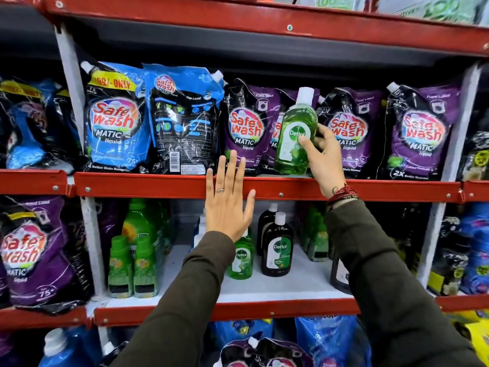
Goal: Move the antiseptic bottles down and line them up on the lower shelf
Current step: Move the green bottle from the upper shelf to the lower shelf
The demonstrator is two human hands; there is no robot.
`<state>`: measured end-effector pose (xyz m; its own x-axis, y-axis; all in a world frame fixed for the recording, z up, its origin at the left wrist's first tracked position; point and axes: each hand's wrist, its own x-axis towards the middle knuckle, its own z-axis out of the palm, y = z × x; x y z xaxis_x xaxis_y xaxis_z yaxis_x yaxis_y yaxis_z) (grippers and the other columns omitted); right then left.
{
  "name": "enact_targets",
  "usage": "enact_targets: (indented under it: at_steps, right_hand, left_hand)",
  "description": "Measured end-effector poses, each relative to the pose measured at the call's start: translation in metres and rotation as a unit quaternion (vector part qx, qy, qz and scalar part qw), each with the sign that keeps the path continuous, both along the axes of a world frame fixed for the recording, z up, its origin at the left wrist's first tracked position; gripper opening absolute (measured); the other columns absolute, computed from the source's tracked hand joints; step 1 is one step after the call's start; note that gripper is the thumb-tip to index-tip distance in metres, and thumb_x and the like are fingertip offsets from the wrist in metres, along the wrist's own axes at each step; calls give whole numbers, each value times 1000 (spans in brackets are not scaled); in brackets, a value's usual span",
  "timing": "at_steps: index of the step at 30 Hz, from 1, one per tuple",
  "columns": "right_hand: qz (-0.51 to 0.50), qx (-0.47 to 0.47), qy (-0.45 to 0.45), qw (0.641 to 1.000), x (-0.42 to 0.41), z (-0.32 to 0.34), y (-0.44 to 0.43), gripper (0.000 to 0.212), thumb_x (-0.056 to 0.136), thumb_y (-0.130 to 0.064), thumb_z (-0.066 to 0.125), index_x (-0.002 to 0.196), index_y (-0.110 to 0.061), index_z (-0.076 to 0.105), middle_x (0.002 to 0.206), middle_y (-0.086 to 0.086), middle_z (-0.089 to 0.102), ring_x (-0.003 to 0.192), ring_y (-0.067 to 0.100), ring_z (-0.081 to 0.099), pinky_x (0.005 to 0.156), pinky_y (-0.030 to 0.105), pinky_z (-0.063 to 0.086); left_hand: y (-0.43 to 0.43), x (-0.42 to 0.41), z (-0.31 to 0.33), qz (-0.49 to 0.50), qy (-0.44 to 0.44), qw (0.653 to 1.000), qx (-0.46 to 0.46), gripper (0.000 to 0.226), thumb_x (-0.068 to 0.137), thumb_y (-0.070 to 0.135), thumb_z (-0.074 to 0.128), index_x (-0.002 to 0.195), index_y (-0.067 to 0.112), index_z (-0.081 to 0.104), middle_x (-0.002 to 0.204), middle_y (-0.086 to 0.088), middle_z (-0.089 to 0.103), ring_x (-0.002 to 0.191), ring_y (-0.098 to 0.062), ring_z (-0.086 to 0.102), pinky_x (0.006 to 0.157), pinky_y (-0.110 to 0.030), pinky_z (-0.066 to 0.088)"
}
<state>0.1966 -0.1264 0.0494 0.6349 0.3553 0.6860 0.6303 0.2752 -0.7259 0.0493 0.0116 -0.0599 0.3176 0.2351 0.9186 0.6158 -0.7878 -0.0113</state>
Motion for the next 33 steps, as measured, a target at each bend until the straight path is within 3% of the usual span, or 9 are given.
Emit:
enact_targets:
  at_steps: [3, 9, 15, 22, 25, 26, 29, 30, 33]
  right_hand:
    - [16, 10, -2, 1000, -4, 0, -5, 70, 77, -57, 64, 138, -27, 51, 133, 3, 64, 122, 21, 63, 101, 48, 54]
    - [58, 6, -4, 998, -33, -38, -13, 57, 89, -45, 64, 141, -25, 49, 137, 4, 62, 125, 18, 60, 108, 46, 49]
    - [103, -13, 13, 995, -61, -104, -14, 51, 86, -45, 66, 134, -35, 51, 126, 6, 68, 118, 23, 65, 99, 51, 54]
    - [140, -55, 41, 988, -77, -184, -2, 43, 96, -17, 63, 135, -23, 46, 124, 8, 67, 110, 16, 68, 87, 28, 58]
    - [139, -99, 61, 984, -70, -214, 9, 45, 95, -18, 63, 135, -25, 44, 125, 11, 65, 111, 19, 68, 89, 34, 59]
    - [138, -112, 65, 982, -67, -223, 14, 44, 95, -19, 63, 134, -26, 44, 126, 11, 64, 113, 17, 67, 91, 35, 59]
    - [130, -134, 76, 980, -60, -244, 28, 42, 95, -11, 62, 130, -24, 43, 125, 13, 63, 99, -8, 65, 80, 18, 56]
    - [127, -139, 81, 979, -59, -251, 33, 42, 95, -9, 61, 130, -23, 41, 124, 13, 63, 98, -9, 65, 78, 16, 55]
    - [130, -159, 97, 974, -54, -269, 46, 45, 96, -9, 60, 134, -20, 39, 126, 16, 62, 112, 19, 67, 84, 22, 57]
  left_hand:
    - [-1, 0, 0, -3, -1, 1000, 3, 71, 103, 44, 33, 162, 13, 6, 172, -10, 1, 158, -27, -4, 128, -52, 0]
    - [-5, -16, -22, 12, -27, 1000, -9, 69, 103, 37, 35, 162, 13, 8, 171, -7, 2, 159, -25, -2, 128, -50, -4]
    - [-5, -33, -77, -2, -15, 999, -46, 68, 103, 36, 37, 162, 16, 9, 171, -5, -1, 159, -25, -5, 127, -48, -8]
    - [-3, -45, -145, -12, 27, 993, -118, 65, 101, 36, 34, 161, 16, 20, 171, -5, 8, 159, -26, 1, 129, -48, -3]
    - [-6, -49, -176, -18, 59, 987, -151, 65, 101, 36, 35, 161, 16, 18, 172, -3, 7, 159, -24, 1, 128, -51, 6]
    - [-7, -49, -186, -18, 69, 985, -159, 66, 101, 36, 36, 161, 16, 18, 171, -3, 8, 159, -24, 2, 128, -51, 8]
    - [-11, -49, -214, -18, 107, 979, -175, 67, 99, 37, 39, 160, 14, 24, 171, -4, 13, 159, -25, 7, 127, -49, 5]
    - [-12, -49, -223, -20, 120, 976, -182, 67, 98, 38, 39, 159, 14, 26, 170, -4, 14, 158, -25, 8, 127, -48, 4]
    - [-15, -48, -245, -26, 146, 968, -204, 64, 99, 40, 36, 157, 13, 30, 170, -4, 18, 158, -26, 10, 126, -49, 7]
